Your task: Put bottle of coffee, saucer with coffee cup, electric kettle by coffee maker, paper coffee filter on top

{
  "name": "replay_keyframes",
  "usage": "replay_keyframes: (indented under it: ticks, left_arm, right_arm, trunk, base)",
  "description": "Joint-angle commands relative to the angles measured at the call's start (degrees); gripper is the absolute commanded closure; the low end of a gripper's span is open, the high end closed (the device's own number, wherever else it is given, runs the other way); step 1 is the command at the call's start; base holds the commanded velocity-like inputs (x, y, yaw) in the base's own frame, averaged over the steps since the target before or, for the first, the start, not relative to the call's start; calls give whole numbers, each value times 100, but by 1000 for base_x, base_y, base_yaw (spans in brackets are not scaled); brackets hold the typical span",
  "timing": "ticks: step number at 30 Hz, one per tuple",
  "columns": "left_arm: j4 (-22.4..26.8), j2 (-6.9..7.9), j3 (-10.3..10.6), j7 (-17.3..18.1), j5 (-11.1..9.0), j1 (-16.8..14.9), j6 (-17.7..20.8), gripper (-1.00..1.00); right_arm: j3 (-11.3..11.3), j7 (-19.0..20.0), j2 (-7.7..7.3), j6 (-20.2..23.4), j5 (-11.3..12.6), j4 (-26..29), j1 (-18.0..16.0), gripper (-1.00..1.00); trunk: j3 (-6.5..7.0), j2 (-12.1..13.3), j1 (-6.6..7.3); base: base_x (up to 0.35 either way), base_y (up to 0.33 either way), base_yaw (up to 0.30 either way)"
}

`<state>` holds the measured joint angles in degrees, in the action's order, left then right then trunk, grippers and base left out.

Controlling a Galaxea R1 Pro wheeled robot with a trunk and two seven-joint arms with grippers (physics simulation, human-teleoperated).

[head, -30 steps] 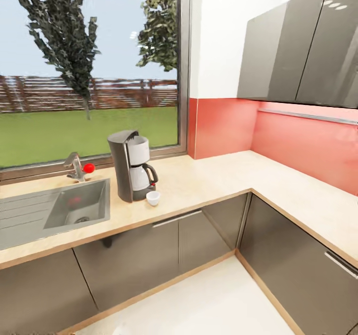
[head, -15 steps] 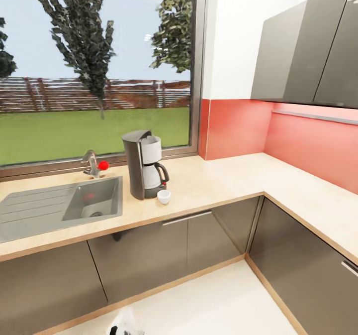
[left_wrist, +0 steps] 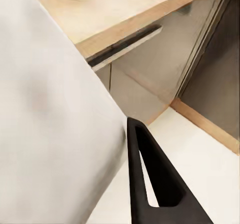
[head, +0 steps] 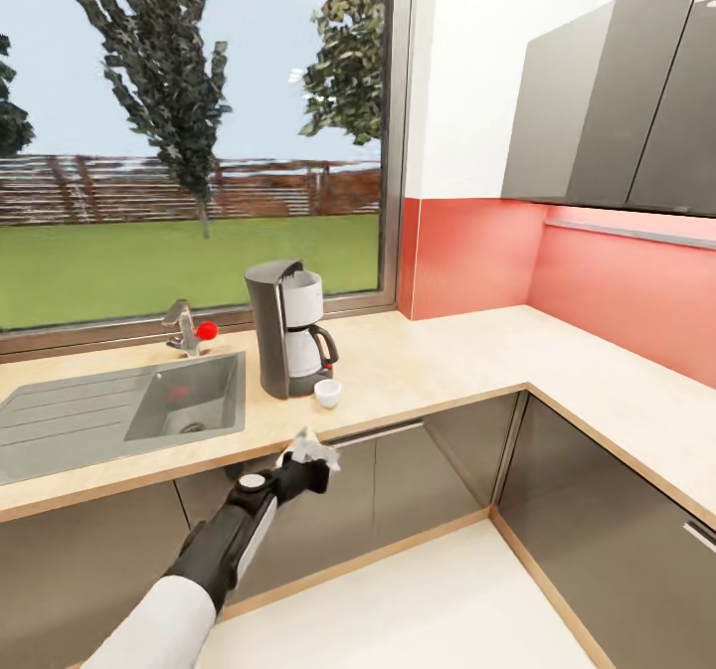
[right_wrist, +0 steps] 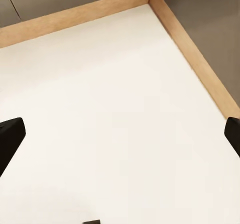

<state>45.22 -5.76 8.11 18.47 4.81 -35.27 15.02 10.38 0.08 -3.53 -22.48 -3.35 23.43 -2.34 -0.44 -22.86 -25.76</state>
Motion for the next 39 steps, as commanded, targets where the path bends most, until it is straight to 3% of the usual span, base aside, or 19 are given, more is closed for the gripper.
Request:
replay_keyframes:
  ticks: [1, 4, 8, 10, 16, 19, 24, 25, 26, 29, 31, 32, 34, 37, 39]
  left_arm:
    - [24, -83, -2, -14, 7, -308, 290, 100]
    - [41, -165, 18, 243, -336, -1471, 1419, 100]
    - [39, -142, 28, 336, -390, -2486, 2371, 100]
    - [10, -127, 31, 344, -392, -2864, 2619, 100]
    - [-131, -98, 32, 357, -373, -3648, 3352, 100]
    - [-212, -85, 41, 362, -355, -3882, 3576, 100]
    - [-273, 146, 85, 367, -335, -4278, 3987, 100]
    - [-275, 228, 207, 367, -329, -4413, 4090, 100]
    - [-302, 376, 622, 382, -334, -4703, 4178, 100]
    - [-452, 458, 1070, 536, -335, -5014, 4210, 100]
    - [-820, 494, 1391, 787, -312, -5499, 4218, 100]
    - [-939, 495, 1428, 816, -272, -5618, 4219, 100]
    - [-1244, 488, 1523, 864, 49, -5872, 4223, 100]
    - [-1371, 484, 1660, 928, 472, -5984, 4245, 100]
    - [-1398, 488, 1715, 1158, 664, -6012, 4263, 100]
  right_arm:
    - [25, 3, 2, -19, -35, -5, -3, -100]
    - [25, 9, -4, -19, -42, -5, -1, -100]
    - [25, 16, -7, -19, -43, -5, -3, -100]
    - [25, 13, -7, -19, -43, -5, -3, -100]
    - [24, 10, -7, -19, -43, -5, -3, -100]
    - [22, 10, -7, -19, -48, -5, -3, -100]
    - [17, 10, -7, -19, -59, -5, -3, -100]
    - [17, 10, -7, -19, -60, -5, -3, -100]
    - [17, 10, -7, -19, -59, -5, -3, -100]
    - [16, 10, -7, -19, -57, -5, -3, -100]
    - [16, 8, -7, -19, -55, -5, -3, -100]
    - [16, 7, -7, -19, -54, -5, -3, -100]
    - [16, 3, -11, -19, -53, -5, -3, -100]
    - [16, 6, -15, -19, -54, -5, -2, -100]
    - [16, 7, -14, -19, -55, -5, -1, -100]
  trunk:
    - [-6, -6, -2]
    - [-6, -6, -2]
    - [-6, -6, -2]
    - [-6, -6, -2]
    - [-6, -6, -2]
    - [-6, -6, -2]
    - [-6, -6, -2]
    - [-6, -6, -2]
    - [-6, -6, -2]
    - [-6, -6, -2]
    - [-6, -6, -2]
    - [-6, -6, -2]
    - [-6, -6, -2]
    - [-6, -6, -2]
    - [-6, -6, -2]
  base:
    - [0, 0, 0]
    - [0, 0, 0]
    - [0, 0, 0]
    - [0, 0, 0]
    - [0, 0, 0]
    - [0, 0, 0]
    - [0, 0, 0]
    - [0, 0, 0]
    - [0, 0, 0]
    - [0, 0, 0]
    - [0, 0, 0]
    - [0, 0, 0]
    - [0, 0, 0]
    - [0, 0, 0]
    - [0, 0, 0]
